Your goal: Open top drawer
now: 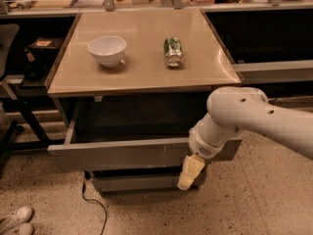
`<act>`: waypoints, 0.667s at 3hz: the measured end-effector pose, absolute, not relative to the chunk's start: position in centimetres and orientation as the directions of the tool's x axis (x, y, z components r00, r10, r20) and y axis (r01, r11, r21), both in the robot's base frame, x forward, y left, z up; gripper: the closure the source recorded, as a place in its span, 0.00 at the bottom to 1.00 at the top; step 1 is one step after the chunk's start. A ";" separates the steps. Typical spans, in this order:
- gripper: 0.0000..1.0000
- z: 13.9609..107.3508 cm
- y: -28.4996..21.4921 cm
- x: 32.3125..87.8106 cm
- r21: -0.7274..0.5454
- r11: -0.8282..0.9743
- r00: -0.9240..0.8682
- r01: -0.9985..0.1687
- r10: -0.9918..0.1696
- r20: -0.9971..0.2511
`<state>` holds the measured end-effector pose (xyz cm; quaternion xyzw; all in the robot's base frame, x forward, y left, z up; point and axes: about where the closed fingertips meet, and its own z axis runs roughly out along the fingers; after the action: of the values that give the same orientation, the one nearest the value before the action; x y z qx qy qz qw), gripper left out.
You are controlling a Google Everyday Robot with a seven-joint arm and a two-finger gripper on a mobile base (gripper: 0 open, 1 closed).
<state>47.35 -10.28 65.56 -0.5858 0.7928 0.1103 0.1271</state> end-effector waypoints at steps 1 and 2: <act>0.00 64.1 -10.1 47.0 0.058 0.281 -0.284 -0.958 -0.902 -0.326; 0.00 64.2 -10.1 46.8 0.063 0.279 -0.284 -0.958 -0.902 -0.325</act>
Offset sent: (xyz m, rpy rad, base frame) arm -0.0763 -0.0391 -0.0140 -0.0515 0.1500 0.0327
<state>46.83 -10.06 64.19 -0.5875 0.7916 0.1239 0.1135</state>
